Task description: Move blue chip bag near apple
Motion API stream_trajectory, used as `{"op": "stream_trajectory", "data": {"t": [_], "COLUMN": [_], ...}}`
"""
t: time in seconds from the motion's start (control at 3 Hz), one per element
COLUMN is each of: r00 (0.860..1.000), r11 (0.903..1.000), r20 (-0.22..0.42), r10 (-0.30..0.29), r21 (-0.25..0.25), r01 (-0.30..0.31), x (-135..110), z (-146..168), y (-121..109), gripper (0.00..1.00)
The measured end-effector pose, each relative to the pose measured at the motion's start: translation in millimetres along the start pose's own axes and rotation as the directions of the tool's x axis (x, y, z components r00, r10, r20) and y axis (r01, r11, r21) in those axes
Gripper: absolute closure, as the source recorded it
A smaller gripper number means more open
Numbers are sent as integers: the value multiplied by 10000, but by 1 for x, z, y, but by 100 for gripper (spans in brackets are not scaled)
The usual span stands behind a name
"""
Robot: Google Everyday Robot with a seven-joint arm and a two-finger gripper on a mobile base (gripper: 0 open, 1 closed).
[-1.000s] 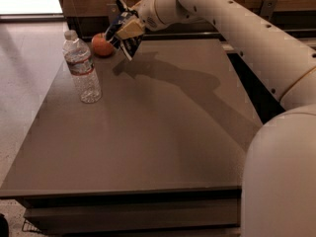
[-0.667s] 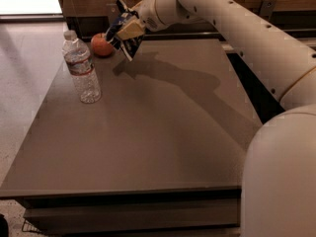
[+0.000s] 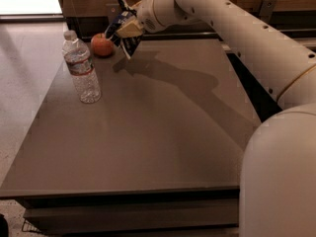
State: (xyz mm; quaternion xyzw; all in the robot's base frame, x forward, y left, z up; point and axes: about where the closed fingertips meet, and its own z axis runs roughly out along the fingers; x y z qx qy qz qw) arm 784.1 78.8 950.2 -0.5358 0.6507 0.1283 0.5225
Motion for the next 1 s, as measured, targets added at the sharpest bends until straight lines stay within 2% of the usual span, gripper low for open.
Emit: {"op": "stream_trajectory", "data": {"t": [0.33,0.67,1.0], "r00": [10000,10000,10000], "r11": [10000,10000,10000], "r20": [2,4,4], "r10": [1,2,2], "r21": [-41,-71,-71], "r01": [-1,-2,-2], "x": [0,0,0], "z": [2,4,4], "y": [2,3,3], "gripper": [5,0,0]}}
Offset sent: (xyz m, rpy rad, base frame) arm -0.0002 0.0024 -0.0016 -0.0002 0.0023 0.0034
